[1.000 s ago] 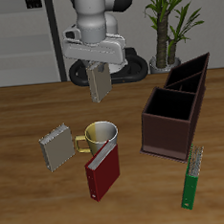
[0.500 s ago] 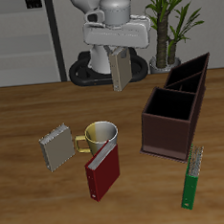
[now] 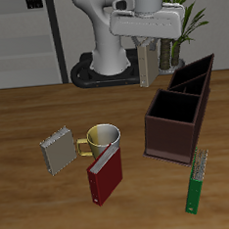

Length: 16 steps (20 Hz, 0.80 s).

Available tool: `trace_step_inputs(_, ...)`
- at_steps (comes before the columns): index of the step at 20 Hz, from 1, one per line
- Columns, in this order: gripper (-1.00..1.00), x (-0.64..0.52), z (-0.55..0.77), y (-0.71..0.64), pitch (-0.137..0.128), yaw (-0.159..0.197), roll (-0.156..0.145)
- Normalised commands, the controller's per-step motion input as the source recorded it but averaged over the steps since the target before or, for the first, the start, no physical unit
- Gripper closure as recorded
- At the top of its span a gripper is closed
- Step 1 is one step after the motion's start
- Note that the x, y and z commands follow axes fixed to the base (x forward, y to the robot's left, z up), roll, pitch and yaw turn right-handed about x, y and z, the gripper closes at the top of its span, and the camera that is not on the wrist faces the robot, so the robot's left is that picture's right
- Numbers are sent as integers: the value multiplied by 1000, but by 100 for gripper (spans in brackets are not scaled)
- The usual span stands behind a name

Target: Place the left yellow book into the left desk caddy's right compartment and place the right yellow book into the left desk caddy's right compartment and place the red book into the left desk caddy's left compartment

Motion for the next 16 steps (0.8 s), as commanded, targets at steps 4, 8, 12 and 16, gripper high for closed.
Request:
trace_step_inputs(4, 100, 402, 335, 492, 1, -60, 20)
trace_step_inputs(8, 100, 193, 208, 226, 6, -72, 9)
trace_step_inputs(12, 100, 391, 114, 225, 32, -62, -23)
trace_step_inputs(16, 100, 270, -15, 216, 25, -22, -4)
